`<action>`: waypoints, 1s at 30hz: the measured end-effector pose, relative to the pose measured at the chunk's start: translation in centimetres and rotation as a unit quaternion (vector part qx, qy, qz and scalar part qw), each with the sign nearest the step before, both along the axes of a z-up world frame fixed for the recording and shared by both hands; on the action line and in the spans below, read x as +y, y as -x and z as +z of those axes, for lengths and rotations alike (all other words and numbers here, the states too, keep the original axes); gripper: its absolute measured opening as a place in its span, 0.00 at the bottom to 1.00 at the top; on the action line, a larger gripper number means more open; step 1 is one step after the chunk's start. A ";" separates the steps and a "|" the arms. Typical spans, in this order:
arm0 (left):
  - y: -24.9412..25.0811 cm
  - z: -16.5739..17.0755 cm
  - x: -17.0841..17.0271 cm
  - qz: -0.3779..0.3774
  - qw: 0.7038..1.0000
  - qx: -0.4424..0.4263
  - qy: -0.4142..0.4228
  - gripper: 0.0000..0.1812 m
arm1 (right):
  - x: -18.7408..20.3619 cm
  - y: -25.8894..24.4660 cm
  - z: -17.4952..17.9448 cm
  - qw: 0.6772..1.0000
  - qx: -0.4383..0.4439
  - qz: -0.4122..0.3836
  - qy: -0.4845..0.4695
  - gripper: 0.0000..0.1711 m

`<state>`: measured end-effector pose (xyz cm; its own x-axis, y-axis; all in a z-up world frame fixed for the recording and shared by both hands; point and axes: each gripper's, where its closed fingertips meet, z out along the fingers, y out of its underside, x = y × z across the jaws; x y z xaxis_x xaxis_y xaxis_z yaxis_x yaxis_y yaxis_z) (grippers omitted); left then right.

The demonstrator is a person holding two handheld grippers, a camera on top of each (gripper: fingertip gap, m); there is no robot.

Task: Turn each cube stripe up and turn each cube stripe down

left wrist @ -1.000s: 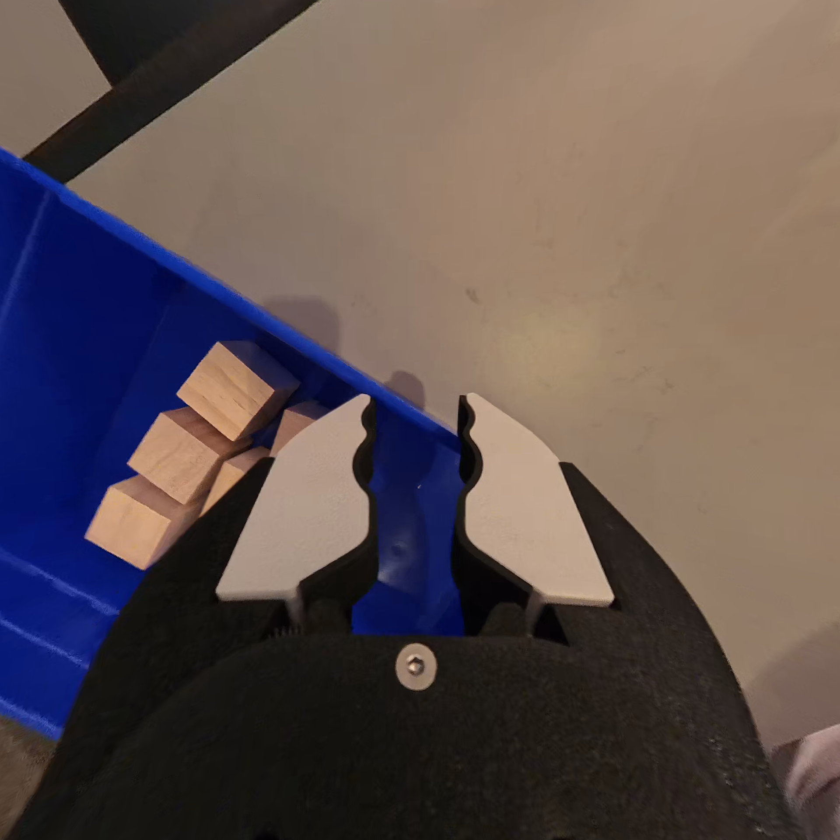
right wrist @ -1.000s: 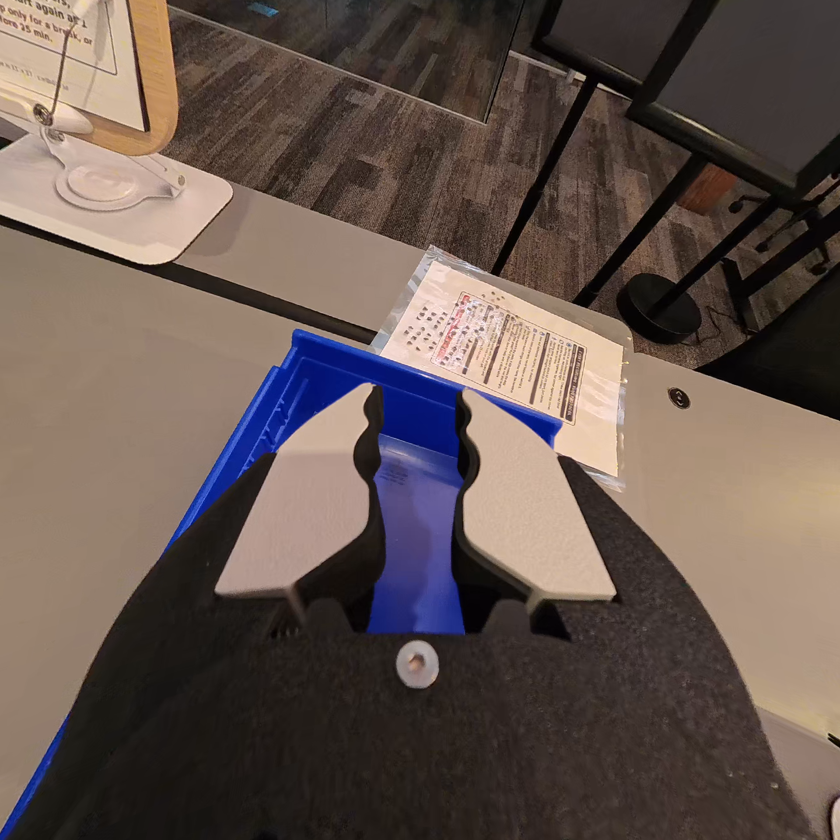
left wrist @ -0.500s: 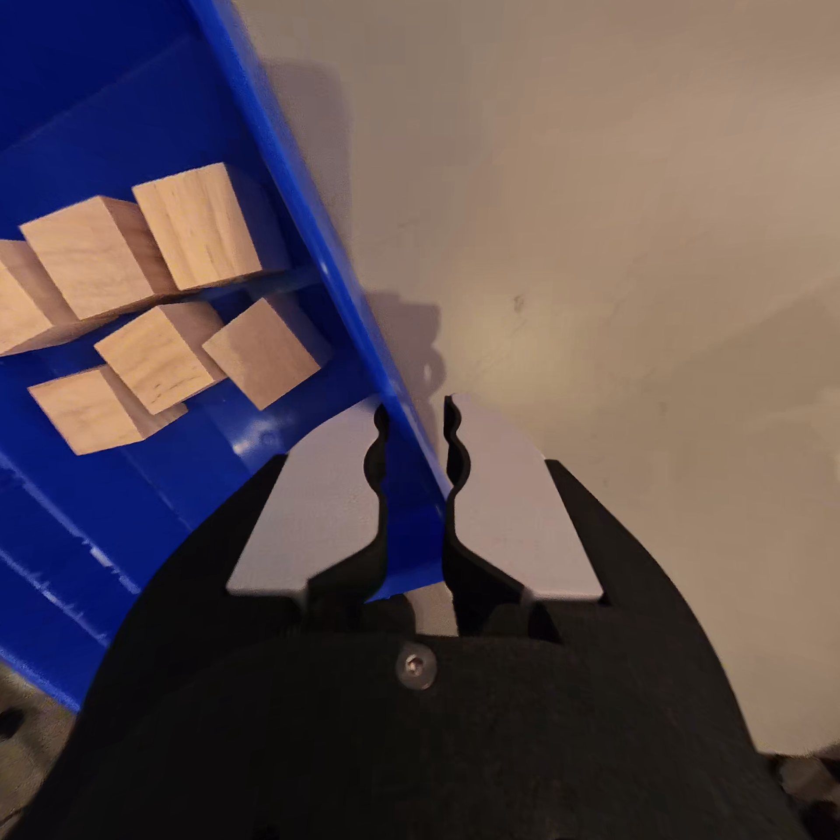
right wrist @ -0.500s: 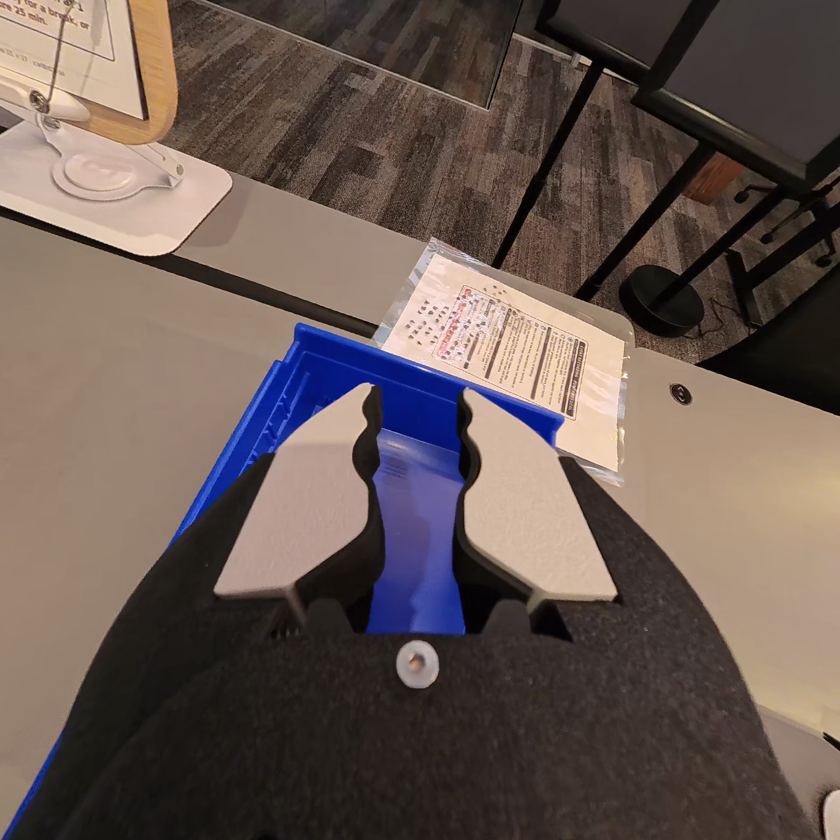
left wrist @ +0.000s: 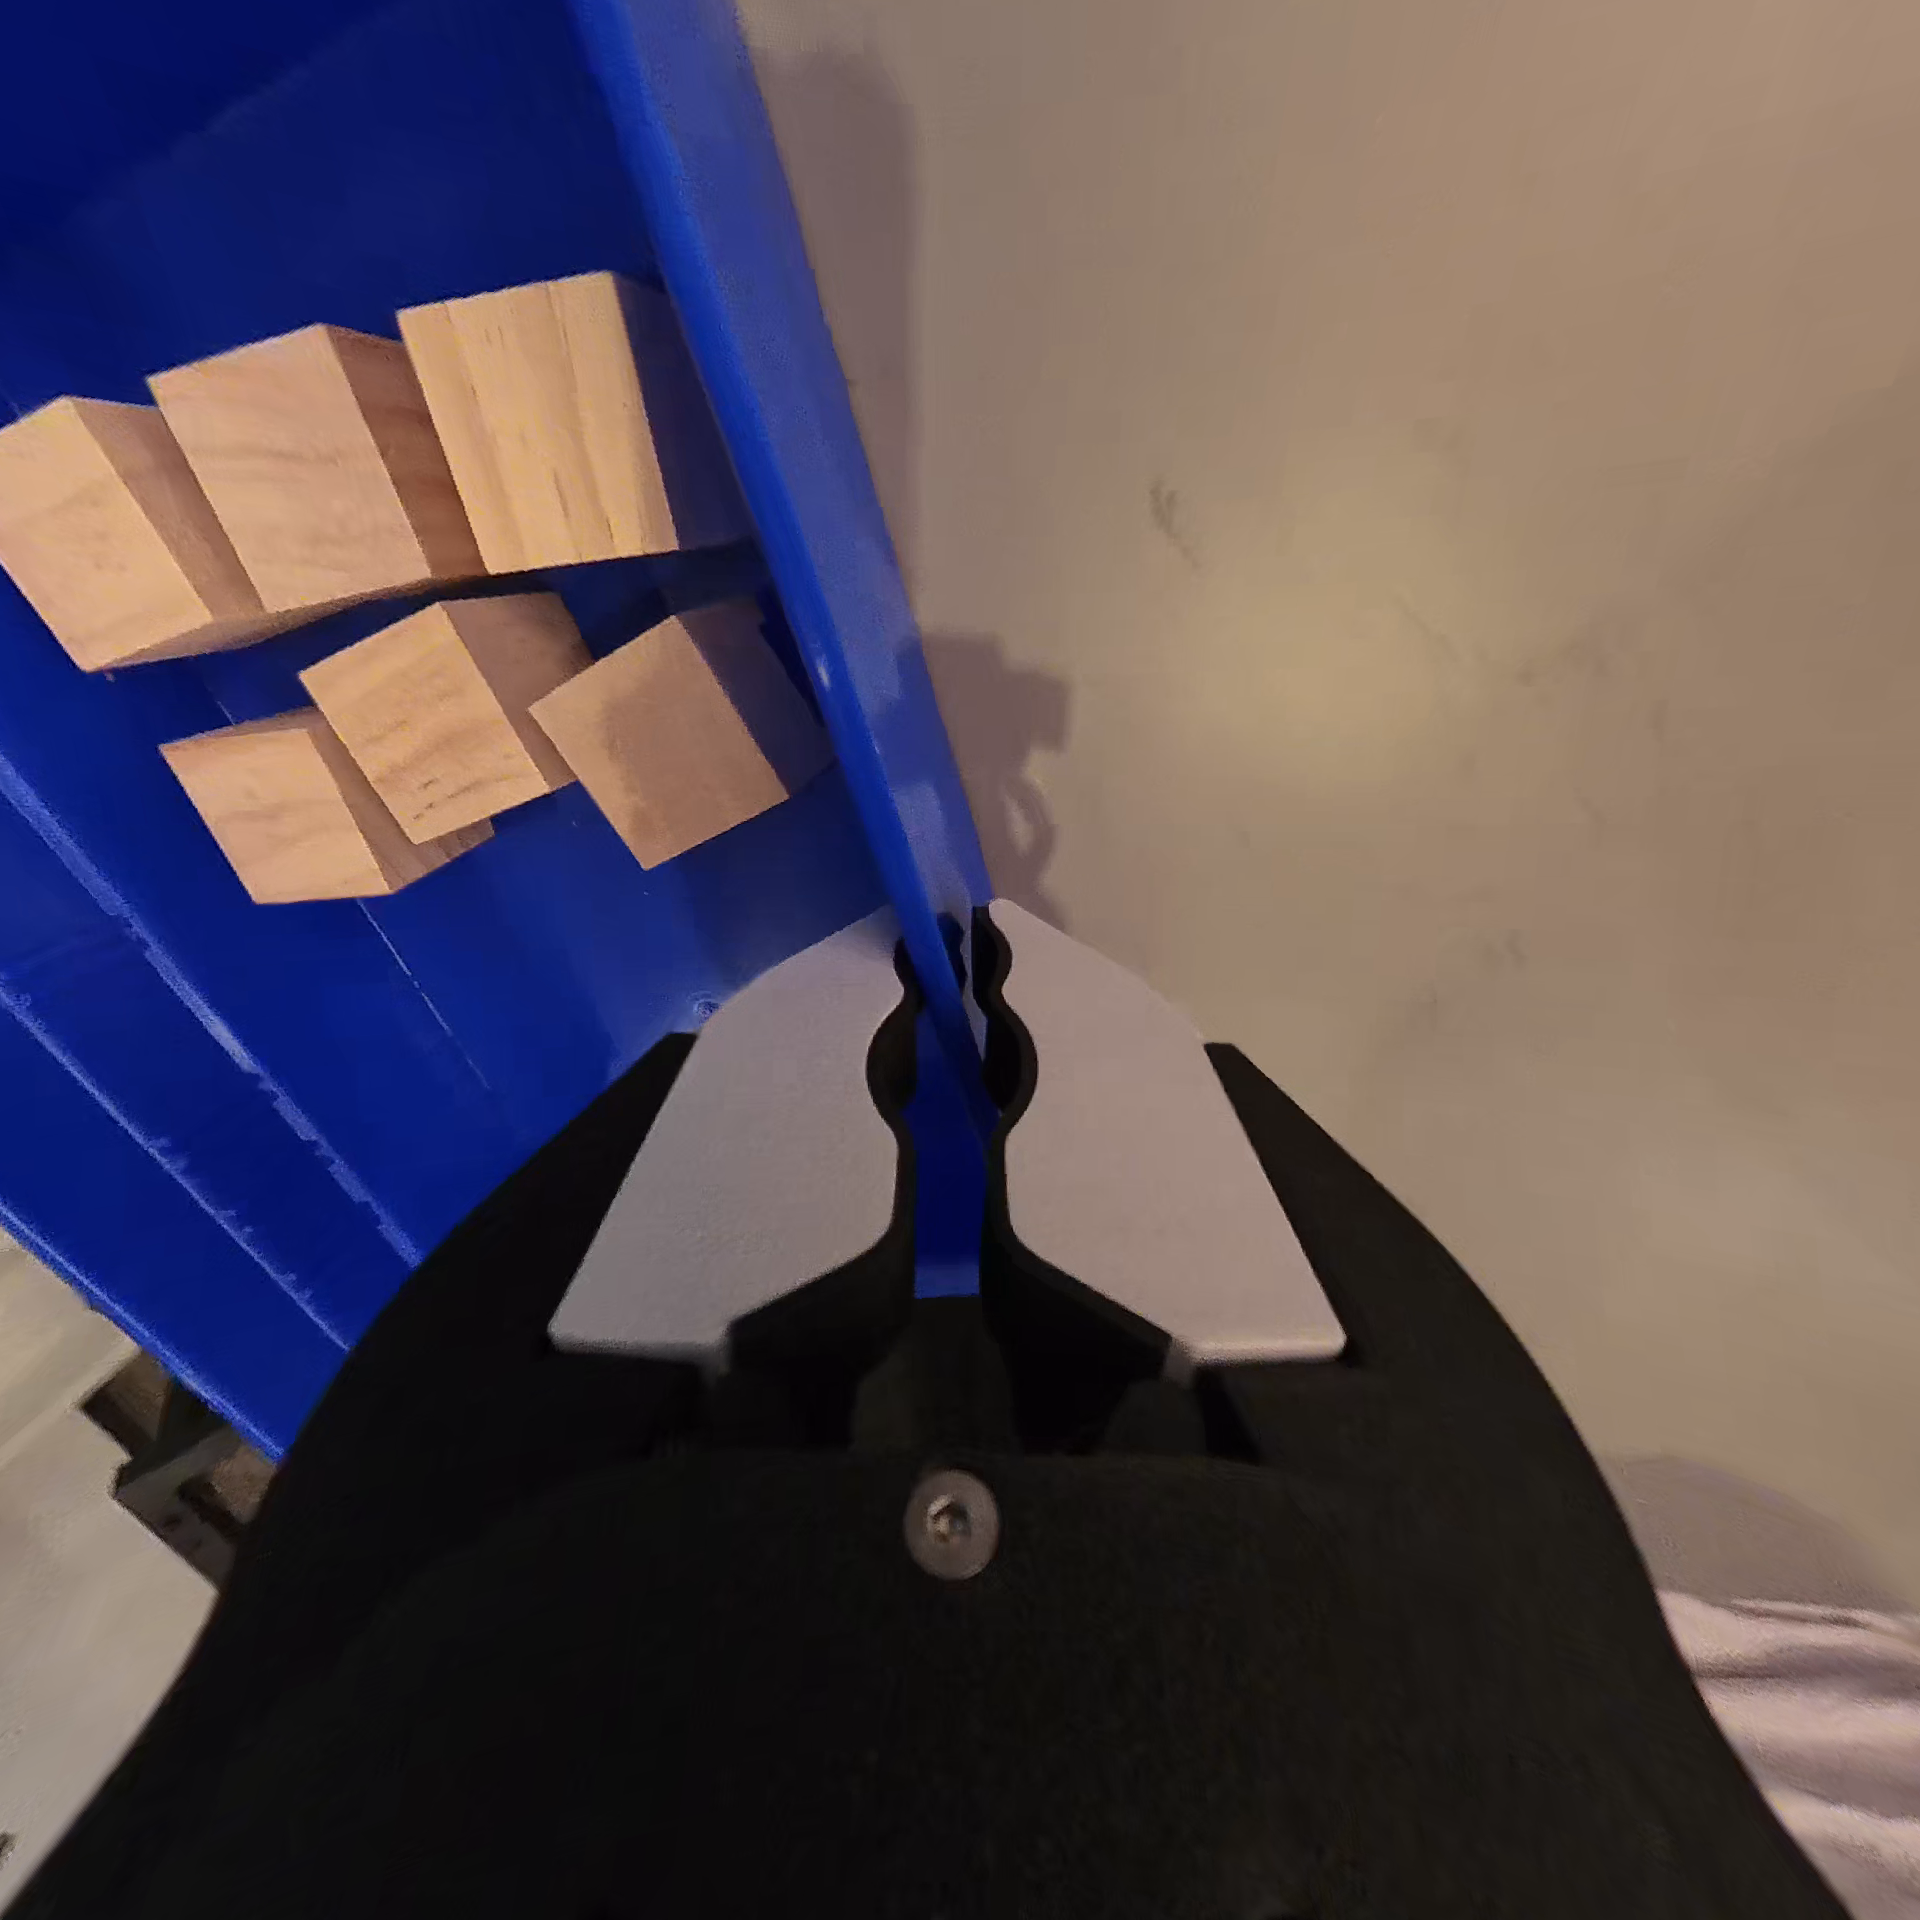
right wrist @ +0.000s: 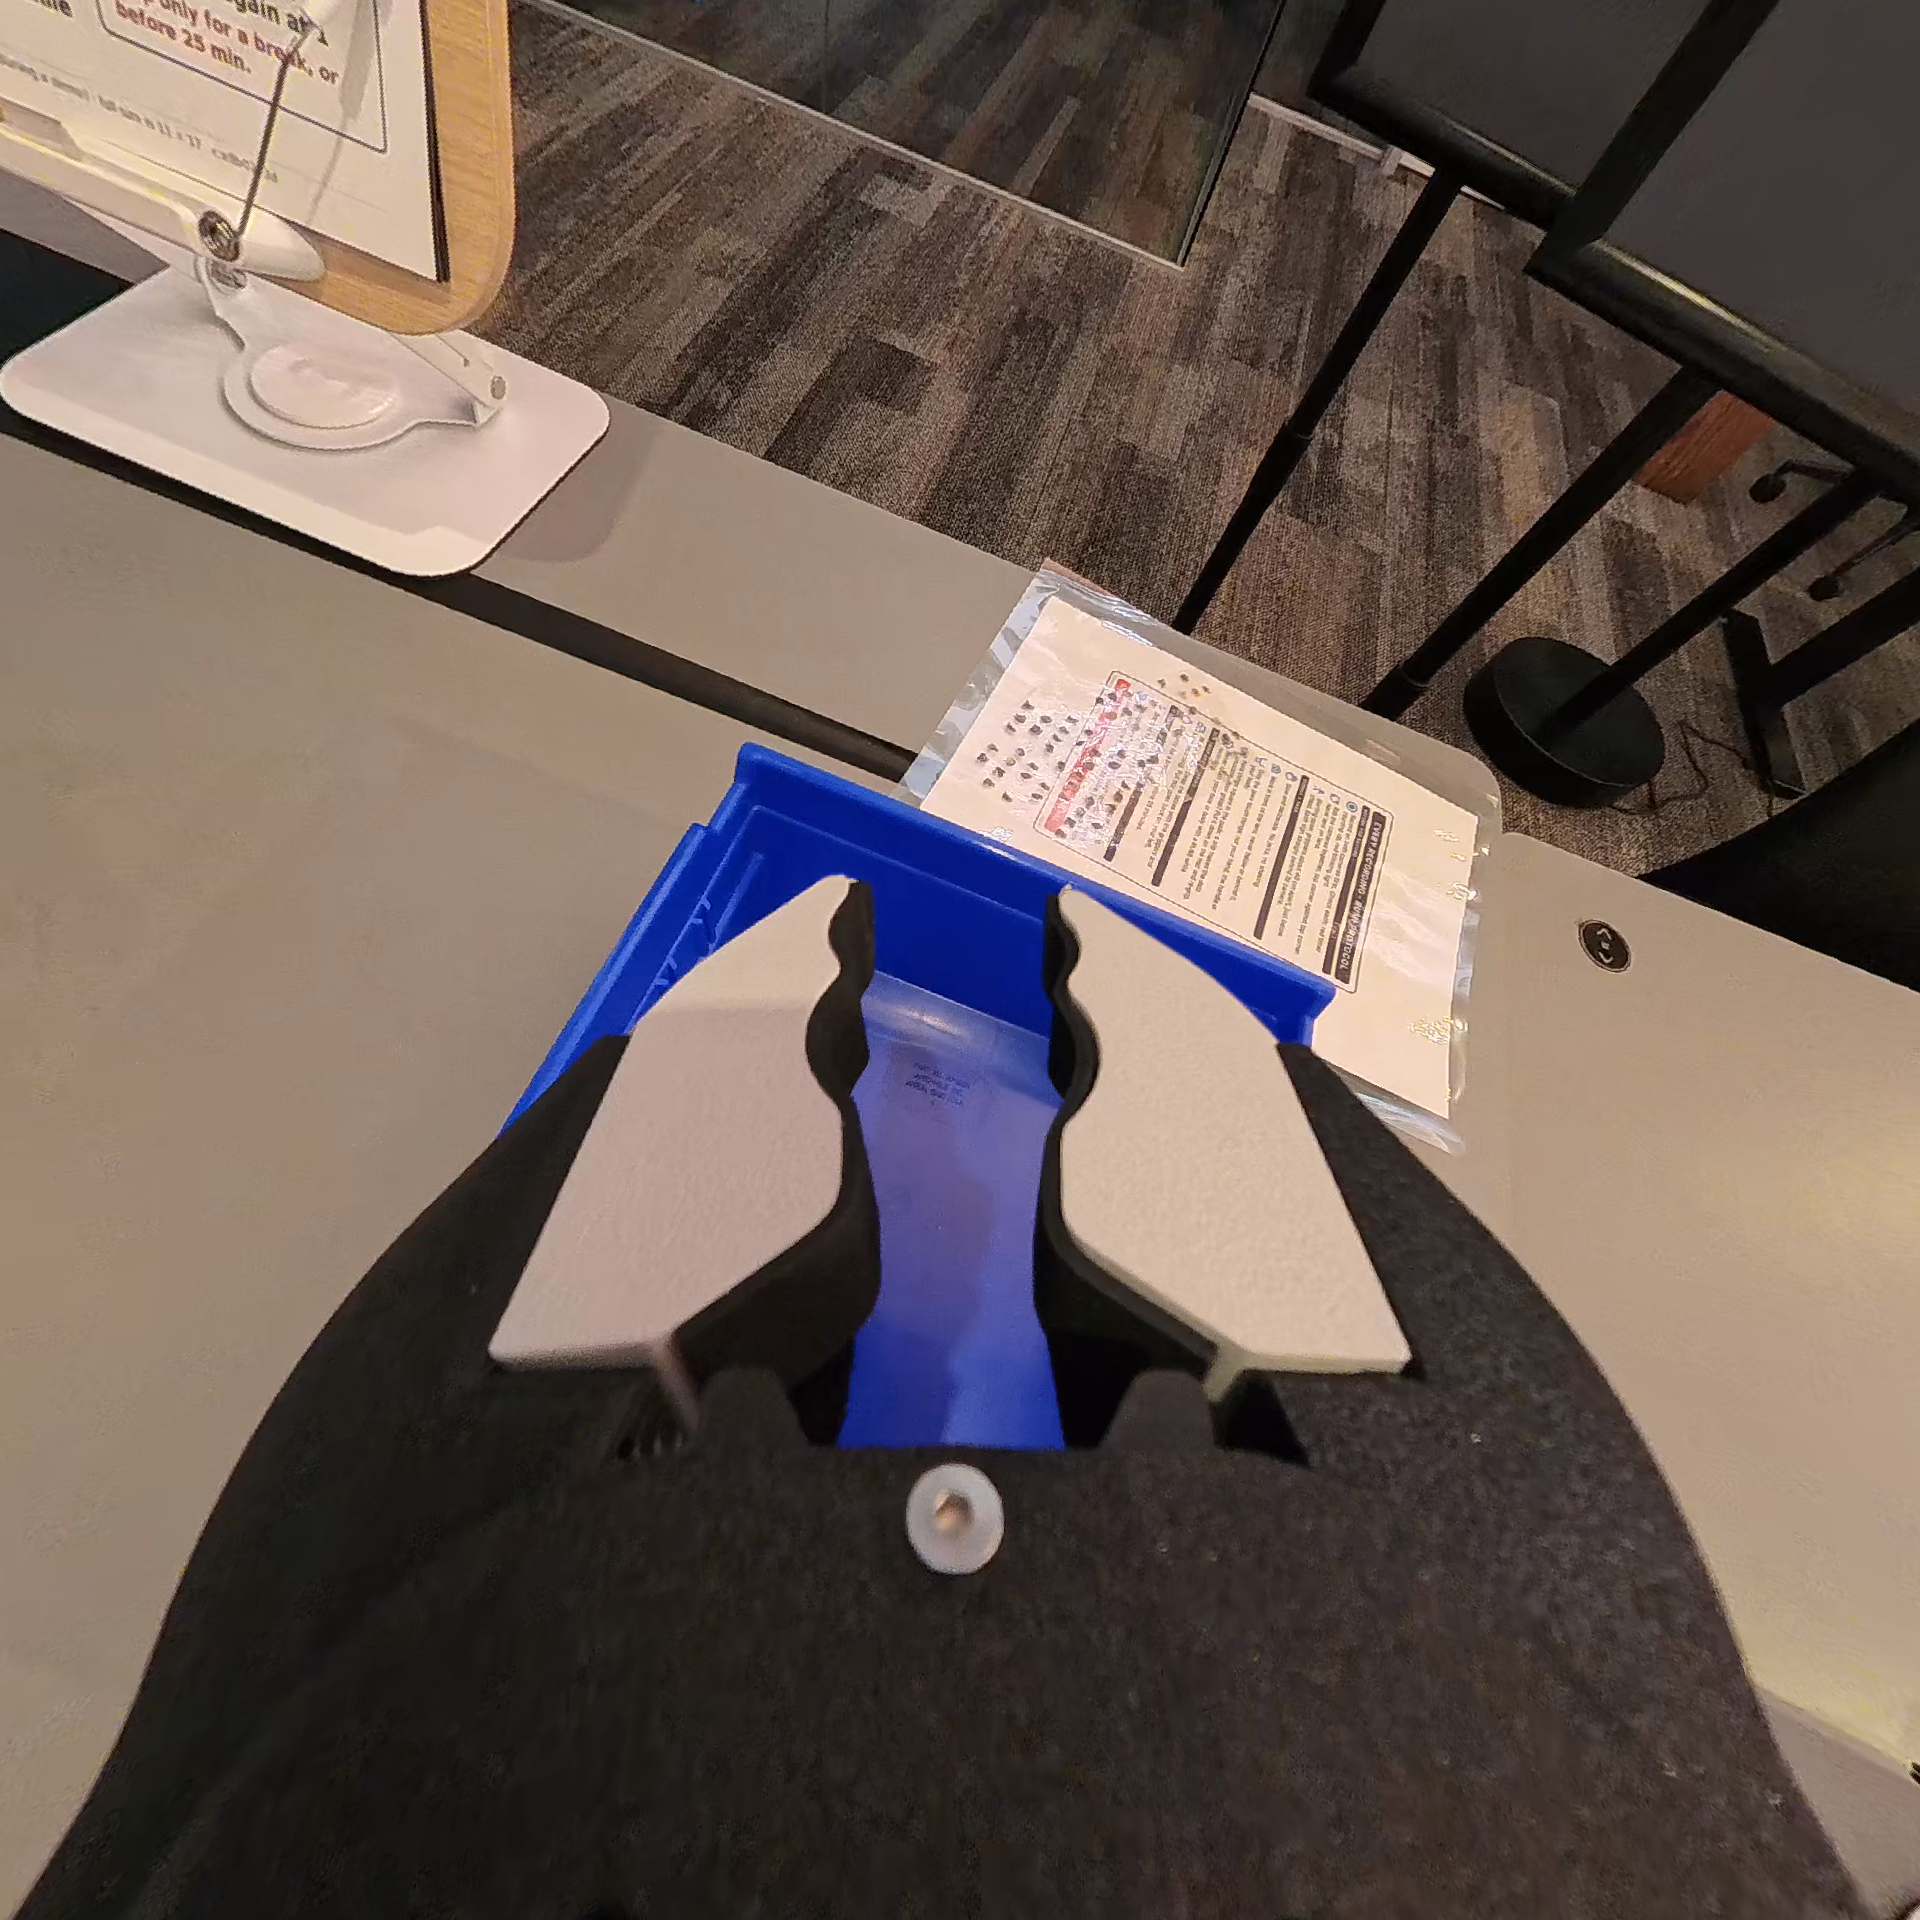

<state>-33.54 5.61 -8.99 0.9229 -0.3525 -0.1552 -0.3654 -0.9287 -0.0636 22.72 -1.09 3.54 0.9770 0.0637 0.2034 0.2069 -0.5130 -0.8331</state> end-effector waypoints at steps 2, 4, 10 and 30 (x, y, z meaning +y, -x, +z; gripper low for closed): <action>-0.2 0.0 -0.6 -0.022 1.000 0.003 -0.002 0.04 | 0.0 -0.1 -0.2 1.000 0.001 0.001 0.004 0.18; -0.2 0.0 -0.9 -0.028 1.000 0.006 -0.006 0.04 | 0.0 -0.2 -0.4 1.000 0.001 0.002 0.007 0.18; 0.2 0.0 -1.5 -0.046 0.999 -0.003 -0.010 0.04 | 0.0 -0.4 -0.4 1.000 0.002 0.004 0.003 0.18; -2.4 18.5 -1.5 -0.175 0.866 -0.326 -0.337 0.20 | 0.7 -0.5 -1.4 1.000 -0.013 -0.002 0.019 0.19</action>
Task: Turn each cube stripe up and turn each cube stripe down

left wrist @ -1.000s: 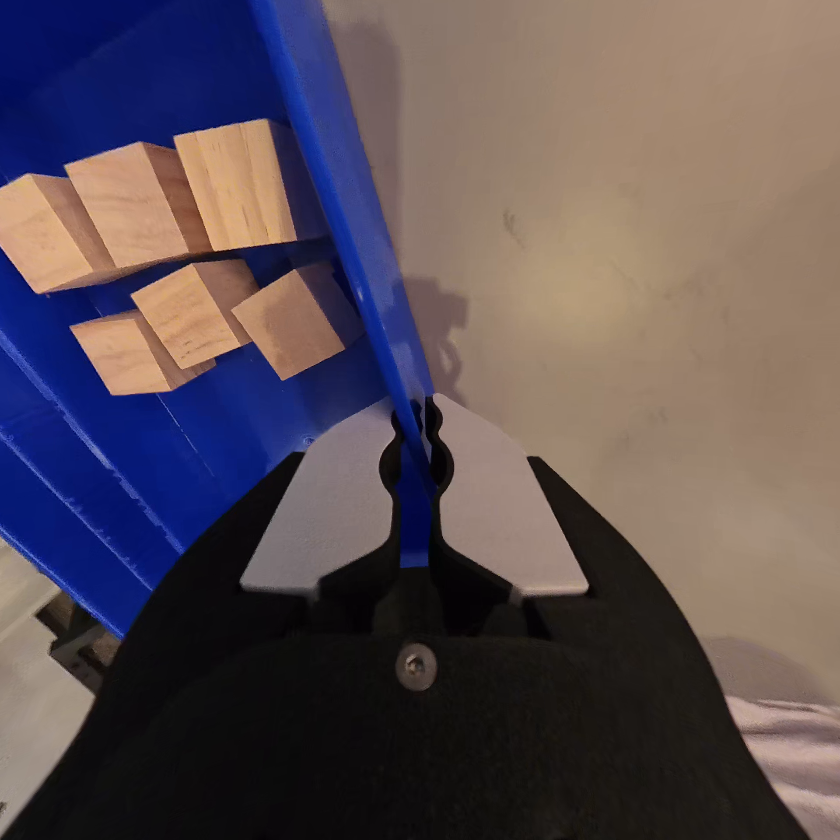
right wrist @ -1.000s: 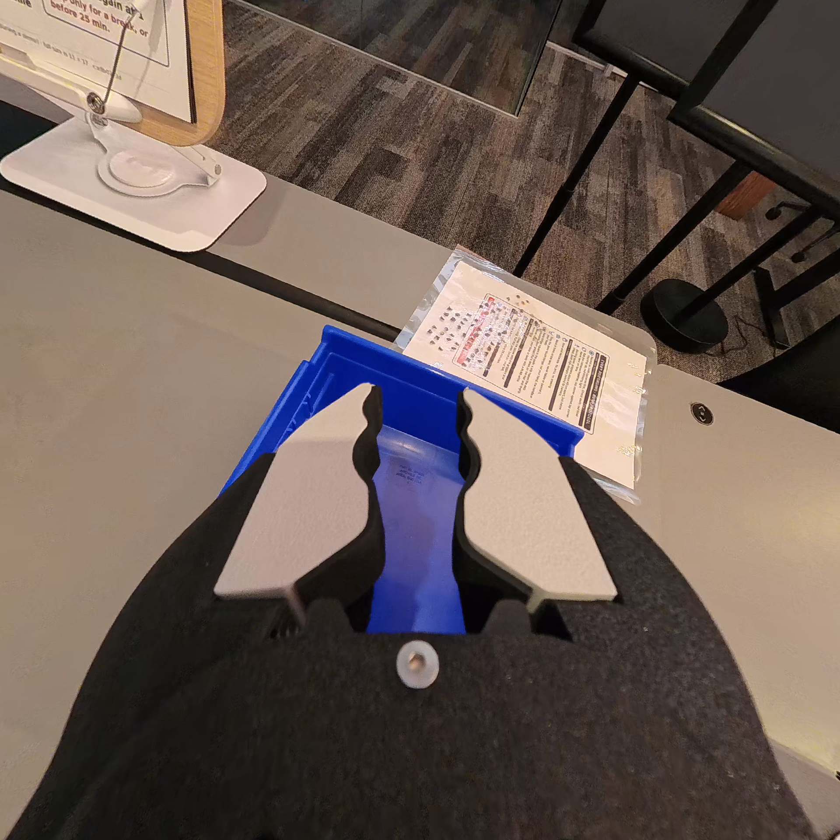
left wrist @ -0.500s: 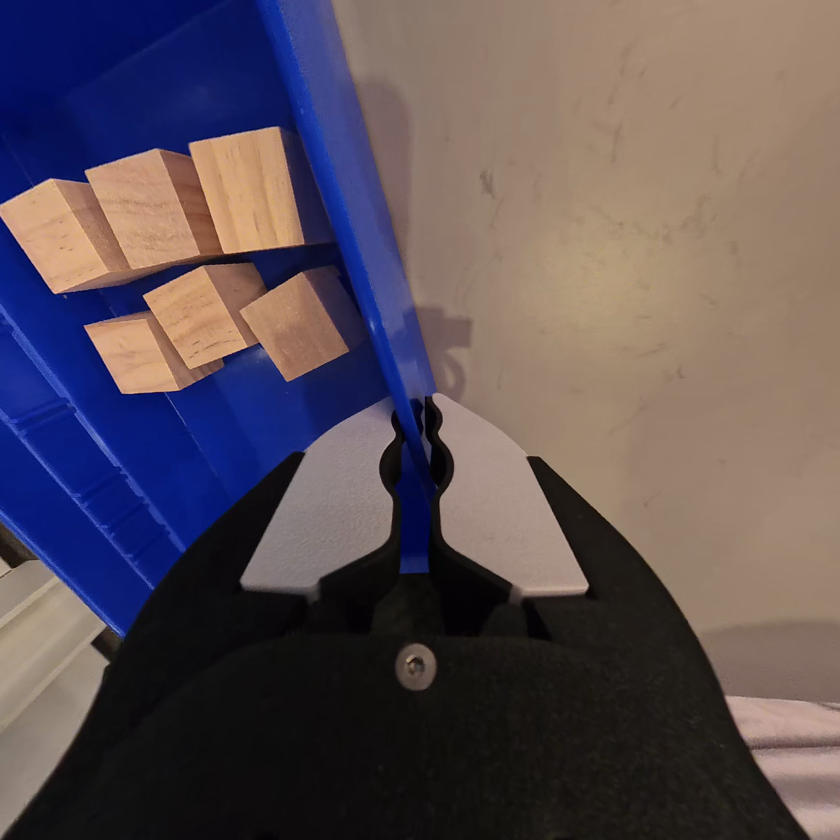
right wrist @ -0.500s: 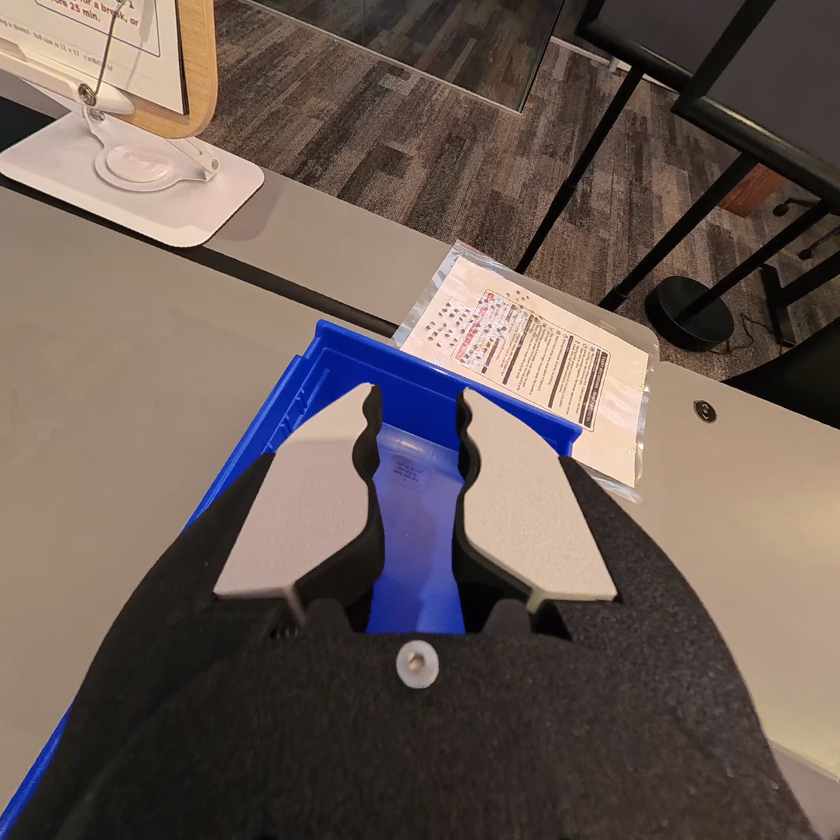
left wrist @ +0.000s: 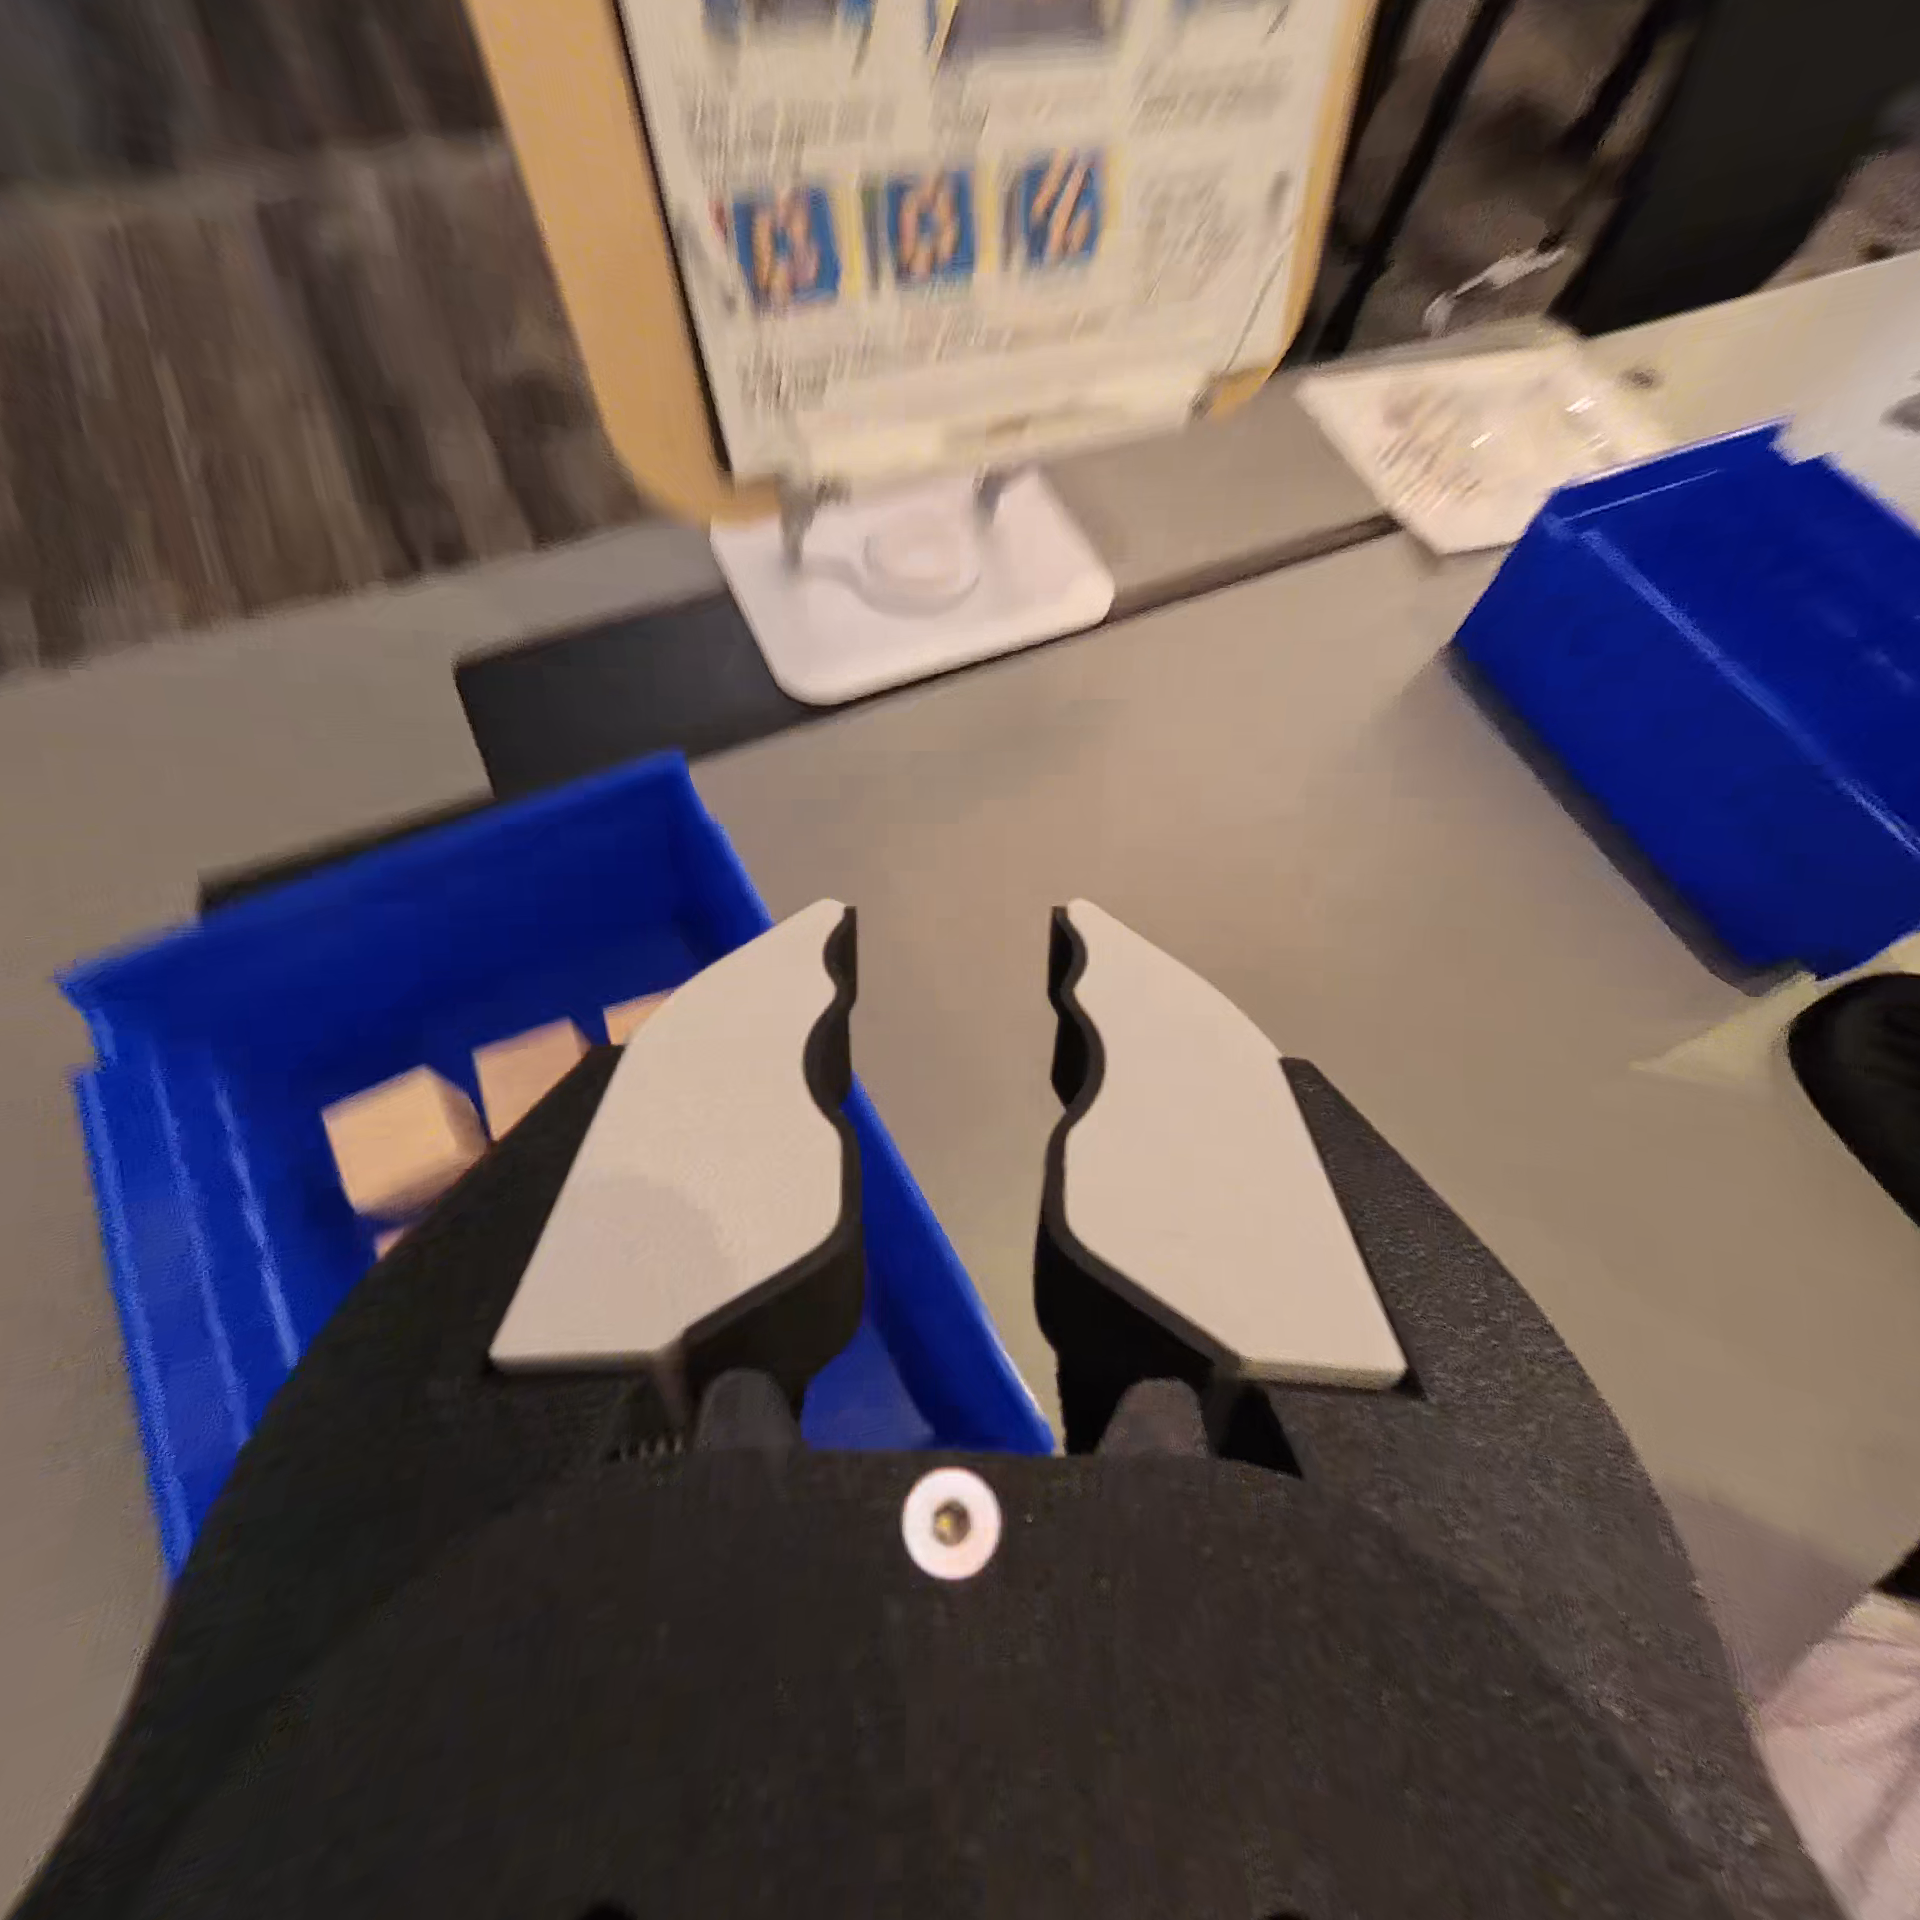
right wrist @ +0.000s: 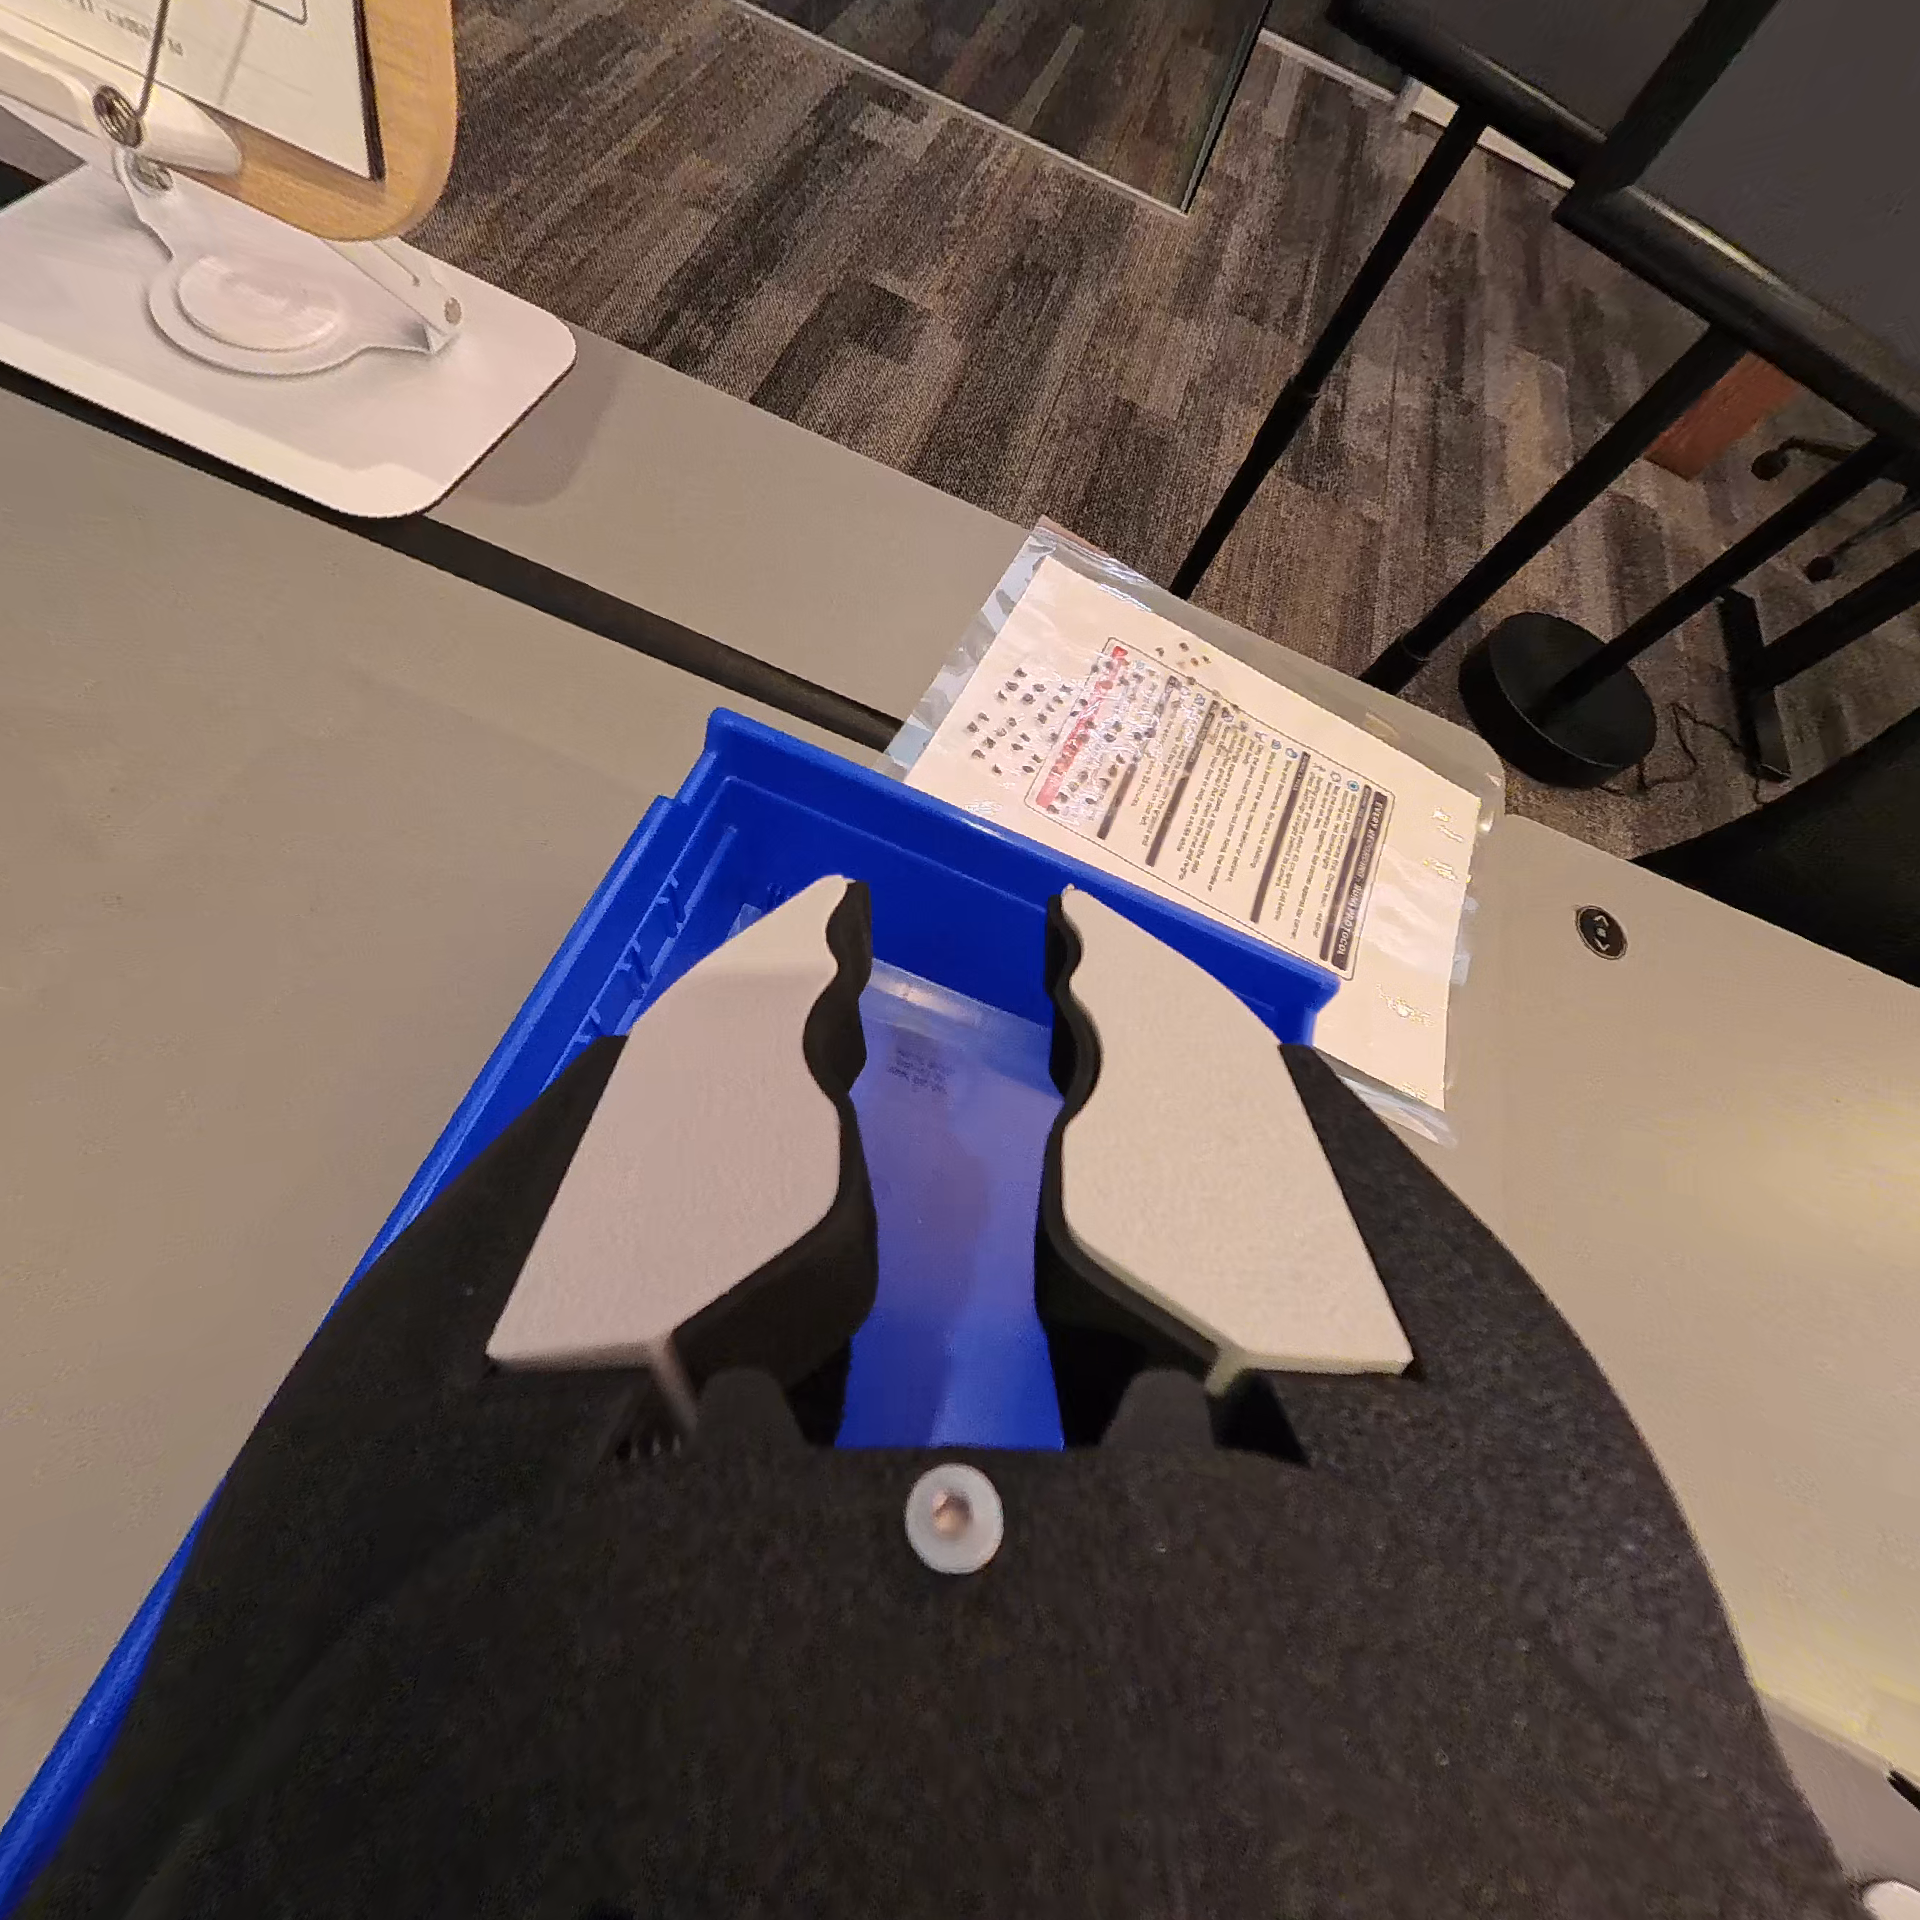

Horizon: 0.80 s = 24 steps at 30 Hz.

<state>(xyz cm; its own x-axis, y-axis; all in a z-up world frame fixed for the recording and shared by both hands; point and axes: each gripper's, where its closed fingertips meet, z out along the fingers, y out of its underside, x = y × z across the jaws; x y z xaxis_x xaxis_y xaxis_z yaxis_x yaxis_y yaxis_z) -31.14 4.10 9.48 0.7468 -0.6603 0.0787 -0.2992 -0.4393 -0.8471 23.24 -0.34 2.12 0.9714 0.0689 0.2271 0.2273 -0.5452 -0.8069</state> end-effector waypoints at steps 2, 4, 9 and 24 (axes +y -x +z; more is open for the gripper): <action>0.5 1.4 0.4 -0.036 0.997 0.001 -0.071 0.22 | 0.2 0.2 -0.3 1.000 -0.008 0.002 0.006 0.19; 1.3 1.1 1.7 -0.058 0.990 0.035 -0.127 0.19 | 0.3 0.2 -0.6 1.000 -0.018 0.000 0.012 0.19; 2.1 -3.9 3.0 -0.152 0.984 0.052 -0.071 0.11 | 0.0 -1.7 -0.3 0.999 -0.010 -0.040 -0.005 0.19; 6.3 -17.1 3.6 -0.226 0.930 0.291 0.015 0.25 | -0.5 -2.7 -1.1 0.998 0.040 -0.049 -0.014 0.18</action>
<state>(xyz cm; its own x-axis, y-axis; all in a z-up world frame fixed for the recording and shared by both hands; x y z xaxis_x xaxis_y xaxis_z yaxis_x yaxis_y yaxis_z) -37.46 7.71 -7.62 0.3151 -0.9211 -0.2285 -0.8625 -0.1775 -0.4740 25.97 -0.81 1.00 0.9884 -0.0333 0.1483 0.1073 -0.5380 -0.8361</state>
